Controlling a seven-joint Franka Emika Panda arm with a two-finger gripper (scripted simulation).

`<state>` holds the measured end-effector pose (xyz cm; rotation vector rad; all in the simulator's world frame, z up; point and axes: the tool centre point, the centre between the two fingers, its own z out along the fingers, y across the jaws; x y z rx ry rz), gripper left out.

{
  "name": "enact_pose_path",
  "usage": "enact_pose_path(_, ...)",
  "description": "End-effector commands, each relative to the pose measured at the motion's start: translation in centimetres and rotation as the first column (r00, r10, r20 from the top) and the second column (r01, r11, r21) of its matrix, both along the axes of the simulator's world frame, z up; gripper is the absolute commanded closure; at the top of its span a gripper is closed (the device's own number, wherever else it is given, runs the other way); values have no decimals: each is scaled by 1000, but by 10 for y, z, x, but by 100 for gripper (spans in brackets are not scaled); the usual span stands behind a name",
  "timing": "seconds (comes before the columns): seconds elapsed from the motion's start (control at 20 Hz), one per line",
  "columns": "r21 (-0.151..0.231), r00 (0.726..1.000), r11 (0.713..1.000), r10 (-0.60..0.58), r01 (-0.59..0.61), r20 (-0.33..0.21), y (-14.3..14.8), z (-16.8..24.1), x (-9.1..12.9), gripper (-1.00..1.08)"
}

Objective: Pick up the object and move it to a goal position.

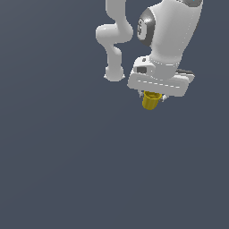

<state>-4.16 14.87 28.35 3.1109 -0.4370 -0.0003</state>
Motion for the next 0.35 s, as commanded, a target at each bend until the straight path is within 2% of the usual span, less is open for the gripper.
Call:
enact_pose_path(0.0,0,1000,1000,0,0,0,2,5,2,108)
enact_pose_path(0.3,0,1000,1000,0,0,0,2,5,3,108)
